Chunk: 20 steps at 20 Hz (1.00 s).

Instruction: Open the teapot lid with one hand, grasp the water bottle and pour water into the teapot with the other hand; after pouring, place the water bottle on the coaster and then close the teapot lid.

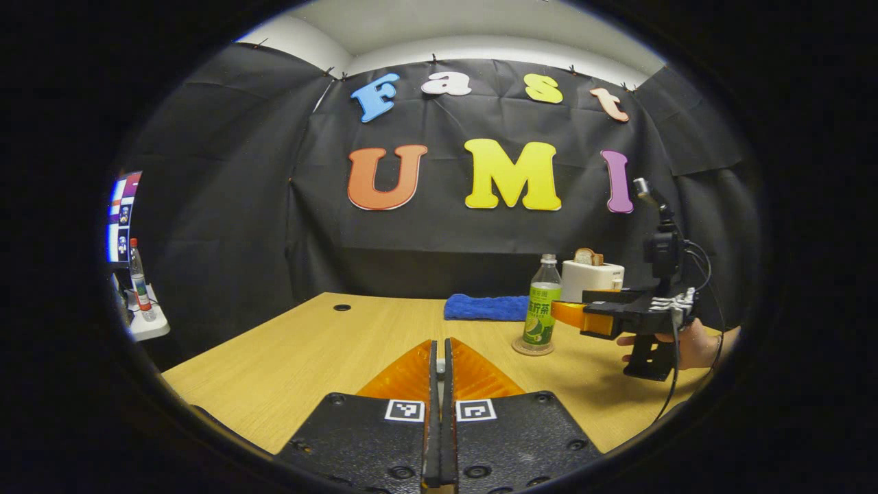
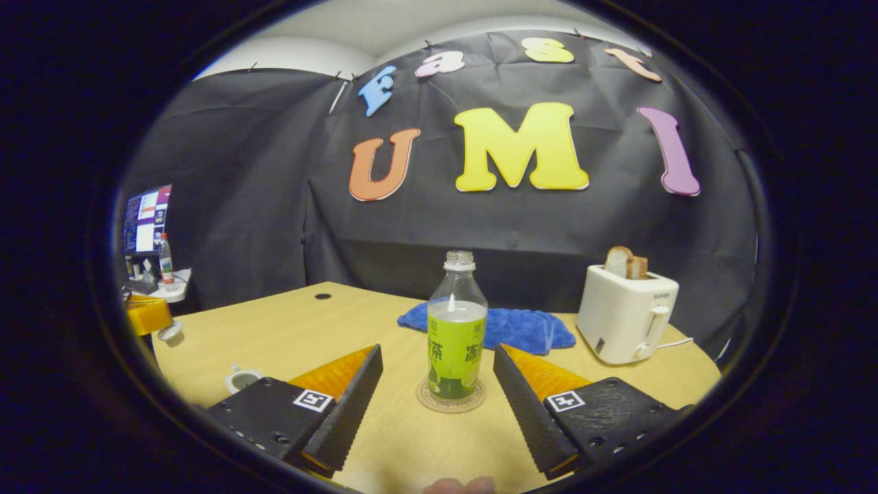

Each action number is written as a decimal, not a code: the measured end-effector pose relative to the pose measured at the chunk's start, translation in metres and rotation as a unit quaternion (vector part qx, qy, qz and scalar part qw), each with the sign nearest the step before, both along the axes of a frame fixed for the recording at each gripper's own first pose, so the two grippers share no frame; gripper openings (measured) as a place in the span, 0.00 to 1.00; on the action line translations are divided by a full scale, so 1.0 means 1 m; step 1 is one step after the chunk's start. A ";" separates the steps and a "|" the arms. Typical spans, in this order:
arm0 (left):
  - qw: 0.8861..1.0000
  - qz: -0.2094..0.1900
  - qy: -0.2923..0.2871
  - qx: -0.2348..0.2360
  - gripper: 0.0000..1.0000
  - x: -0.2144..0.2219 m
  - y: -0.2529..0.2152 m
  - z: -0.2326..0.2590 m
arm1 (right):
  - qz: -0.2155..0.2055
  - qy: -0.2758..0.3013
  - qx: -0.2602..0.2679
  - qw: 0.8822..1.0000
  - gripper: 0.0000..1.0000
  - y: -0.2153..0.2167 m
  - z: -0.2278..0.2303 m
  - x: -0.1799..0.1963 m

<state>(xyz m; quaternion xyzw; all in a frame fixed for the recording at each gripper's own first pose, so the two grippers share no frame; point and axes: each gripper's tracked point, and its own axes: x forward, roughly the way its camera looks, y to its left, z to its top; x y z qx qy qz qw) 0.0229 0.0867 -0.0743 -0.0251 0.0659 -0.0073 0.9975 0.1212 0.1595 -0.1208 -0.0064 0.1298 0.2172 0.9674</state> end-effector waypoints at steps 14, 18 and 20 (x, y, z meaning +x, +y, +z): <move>0.999 0.000 0.031 -0.017 0.03 0.050 -0.017 -0.046 | -0.073 -0.037 -0.004 0.997 0.96 -0.106 0.012 -0.092; 0.999 -0.003 0.043 -0.010 0.03 0.056 -0.020 -0.058 | -0.084 -0.039 0.001 0.996 0.96 -0.117 0.015 -0.097; 0.999 -0.004 0.049 -0.012 0.03 0.056 -0.020 -0.062 | -0.091 -0.044 0.001 0.995 0.96 -0.123 0.017 -0.096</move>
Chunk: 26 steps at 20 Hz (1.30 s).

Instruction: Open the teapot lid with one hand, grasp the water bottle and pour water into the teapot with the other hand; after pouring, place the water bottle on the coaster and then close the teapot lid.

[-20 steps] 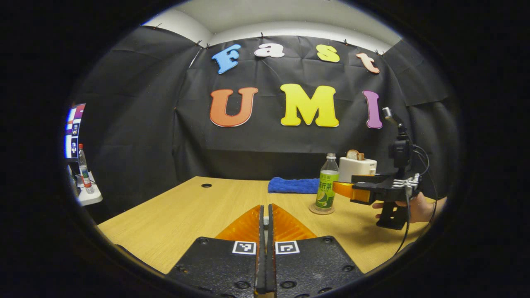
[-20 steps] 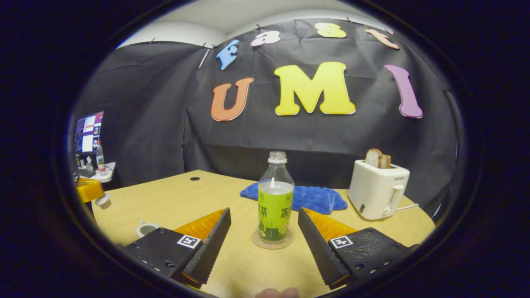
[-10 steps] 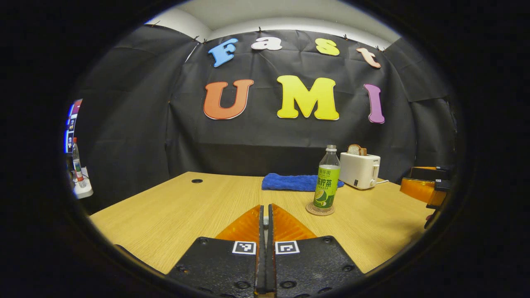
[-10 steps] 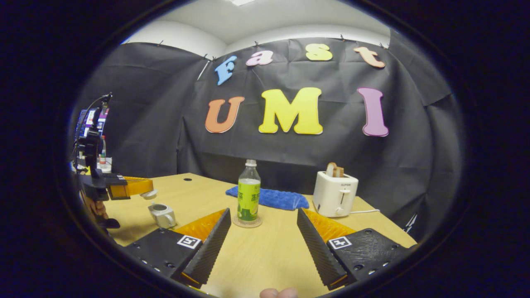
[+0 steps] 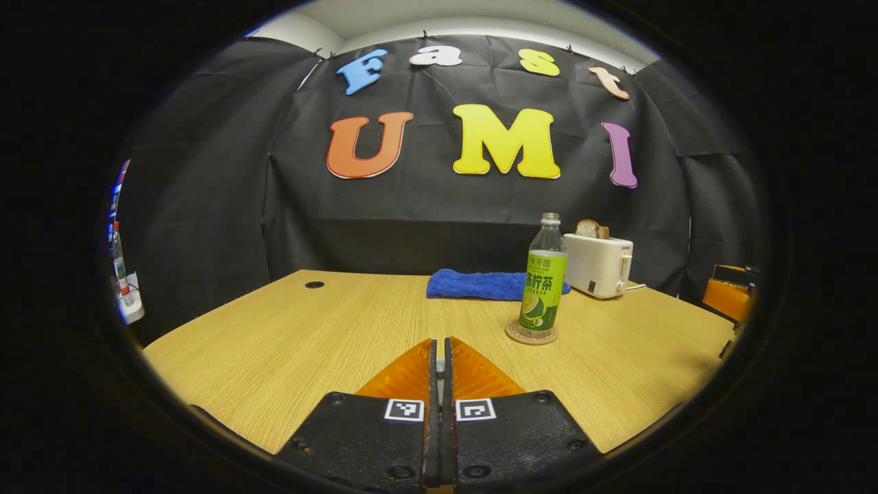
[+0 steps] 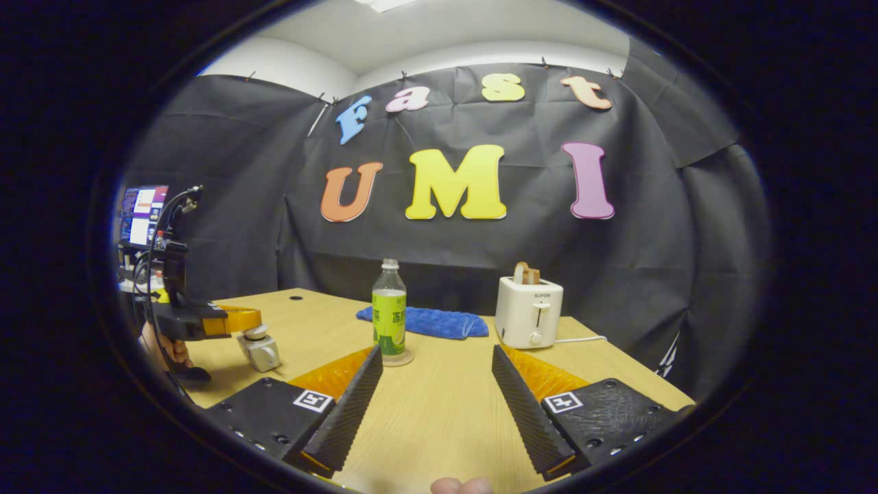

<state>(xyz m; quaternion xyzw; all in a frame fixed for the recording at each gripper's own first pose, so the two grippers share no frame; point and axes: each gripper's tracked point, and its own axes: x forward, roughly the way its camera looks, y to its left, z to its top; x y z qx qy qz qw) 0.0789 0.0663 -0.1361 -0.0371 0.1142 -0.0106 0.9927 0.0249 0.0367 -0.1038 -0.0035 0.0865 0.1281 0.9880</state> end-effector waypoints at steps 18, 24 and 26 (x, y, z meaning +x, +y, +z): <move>0.997 0.073 -0.017 0.018 1.00 -0.014 0.022 0.024 | -0.030 -0.003 0.005 1.000 0.97 -0.013 -0.001 0.003; 0.996 0.077 -0.046 0.017 0.98 -0.052 -0.001 0.086 | -0.062 -0.028 0.025 0.997 0.96 -0.031 0.036 -0.004; 0.996 0.063 -0.058 0.013 0.98 -0.064 -0.021 0.105 | -0.068 -0.038 0.033 0.996 0.96 -0.035 0.052 -0.012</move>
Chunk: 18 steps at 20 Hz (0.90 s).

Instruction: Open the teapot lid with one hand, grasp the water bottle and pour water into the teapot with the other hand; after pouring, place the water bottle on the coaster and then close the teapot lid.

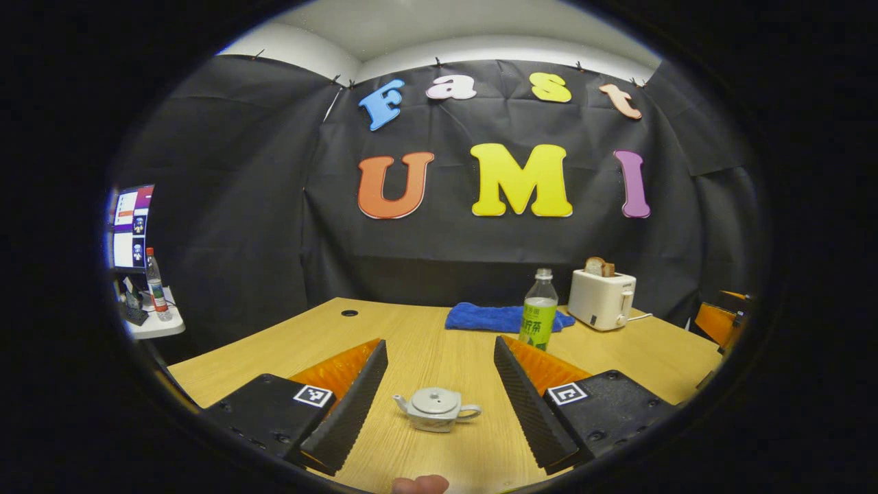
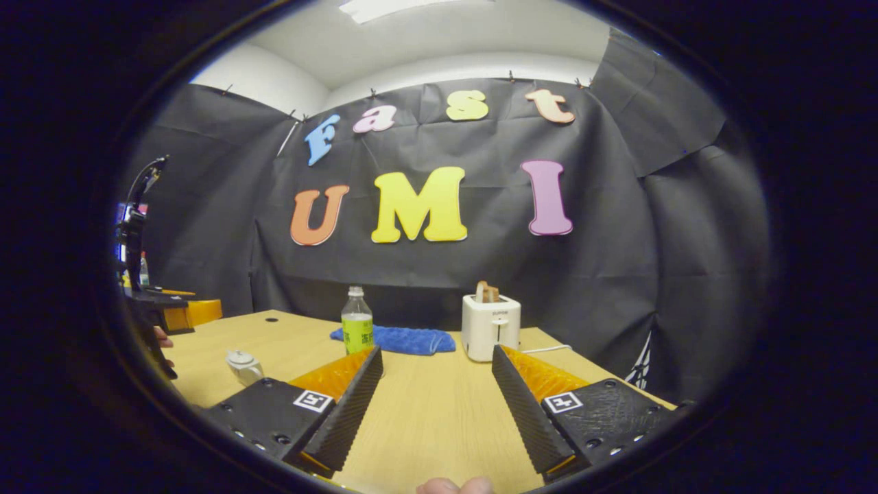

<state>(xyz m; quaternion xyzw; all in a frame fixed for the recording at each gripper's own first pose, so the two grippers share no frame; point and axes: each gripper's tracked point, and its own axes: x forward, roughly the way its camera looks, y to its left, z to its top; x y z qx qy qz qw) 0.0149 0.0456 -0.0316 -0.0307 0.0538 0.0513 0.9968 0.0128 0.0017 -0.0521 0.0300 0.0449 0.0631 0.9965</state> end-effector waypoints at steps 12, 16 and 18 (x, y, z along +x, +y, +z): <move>0.998 -0.044 -0.040 0.013 0.97 -0.048 -0.060 0.039 | -0.033 -0.027 -0.016 0.999 0.95 0.006 0.029 -0.044; 0.998 -0.043 -0.038 0.013 0.97 -0.045 -0.057 0.036 | -0.025 -0.033 -0.025 0.999 0.95 0.024 0.036 -0.042; 0.999 -0.043 -0.031 0.011 0.98 -0.043 -0.054 0.031 | -0.018 -0.032 -0.031 0.999 0.95 0.032 0.036 -0.040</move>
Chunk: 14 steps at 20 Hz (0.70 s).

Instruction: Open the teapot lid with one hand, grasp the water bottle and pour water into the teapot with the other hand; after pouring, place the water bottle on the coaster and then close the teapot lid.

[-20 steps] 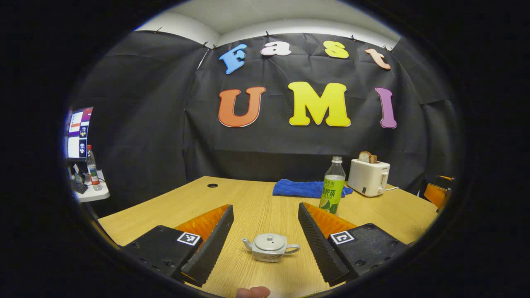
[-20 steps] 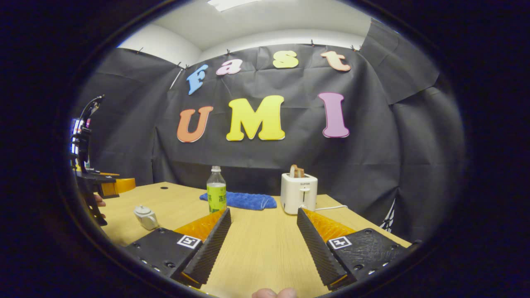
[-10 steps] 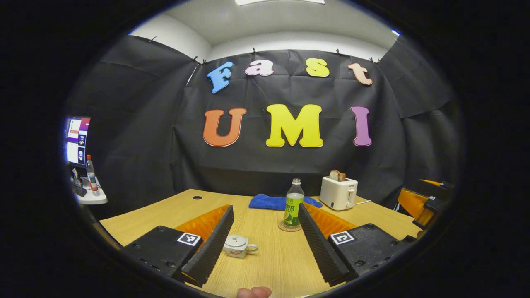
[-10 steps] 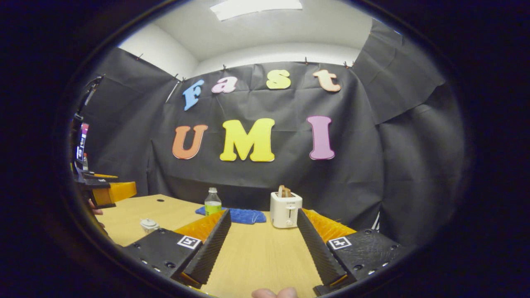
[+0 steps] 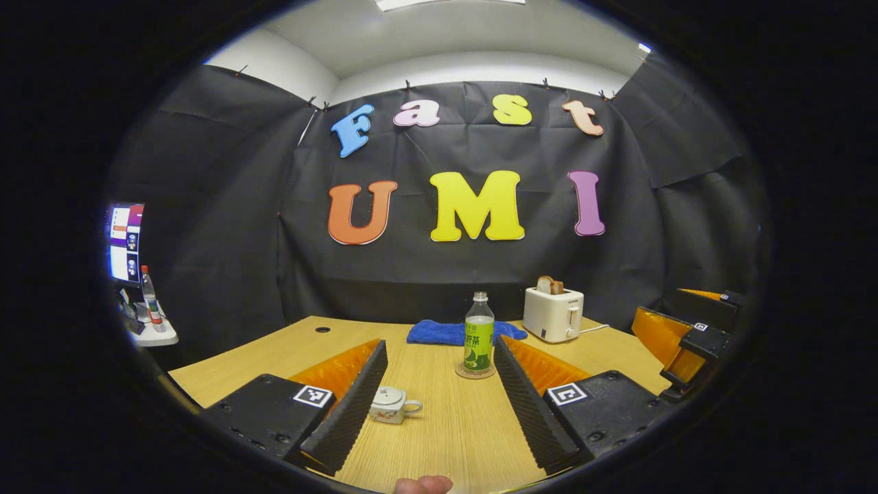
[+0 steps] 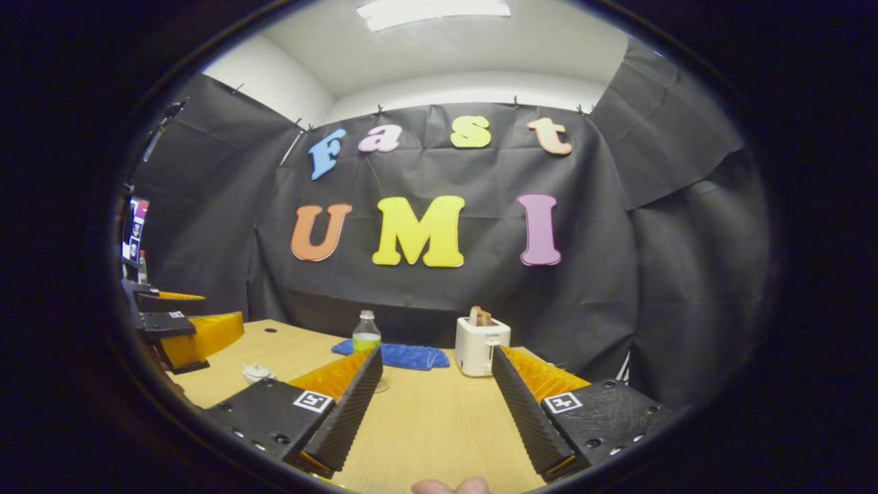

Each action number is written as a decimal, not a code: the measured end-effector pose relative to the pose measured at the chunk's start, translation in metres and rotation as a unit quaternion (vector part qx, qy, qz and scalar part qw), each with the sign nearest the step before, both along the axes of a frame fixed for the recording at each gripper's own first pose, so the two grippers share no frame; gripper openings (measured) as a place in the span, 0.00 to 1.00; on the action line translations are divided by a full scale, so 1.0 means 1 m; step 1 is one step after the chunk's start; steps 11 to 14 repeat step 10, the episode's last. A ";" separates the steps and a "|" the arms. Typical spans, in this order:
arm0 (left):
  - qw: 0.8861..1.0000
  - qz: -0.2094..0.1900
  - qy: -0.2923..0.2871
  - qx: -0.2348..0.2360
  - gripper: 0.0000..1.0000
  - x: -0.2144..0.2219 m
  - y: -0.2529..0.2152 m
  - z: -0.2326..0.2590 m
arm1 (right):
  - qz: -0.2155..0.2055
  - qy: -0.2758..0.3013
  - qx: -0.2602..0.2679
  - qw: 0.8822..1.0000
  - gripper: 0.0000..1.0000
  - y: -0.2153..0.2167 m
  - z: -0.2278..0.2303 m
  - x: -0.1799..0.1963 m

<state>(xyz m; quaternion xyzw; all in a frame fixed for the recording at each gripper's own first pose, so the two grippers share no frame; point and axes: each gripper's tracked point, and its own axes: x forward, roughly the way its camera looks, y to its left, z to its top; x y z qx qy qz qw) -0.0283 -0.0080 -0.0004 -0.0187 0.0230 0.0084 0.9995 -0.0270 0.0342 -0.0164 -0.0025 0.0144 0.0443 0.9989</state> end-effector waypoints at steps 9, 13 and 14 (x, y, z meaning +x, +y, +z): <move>1.000 0.022 0.008 0.002 0.98 0.004 0.025 -0.007 | 0.011 0.016 -0.002 1.000 0.96 0.020 -0.007 0.008; 1.000 0.023 0.008 0.003 0.98 0.004 0.026 -0.007 | 0.014 0.019 -0.001 1.000 0.96 0.022 -0.008 0.009; 1.000 0.023 0.008 0.003 0.98 0.004 0.026 -0.007 | 0.014 0.019 -0.001 1.000 0.96 0.022 -0.008 0.009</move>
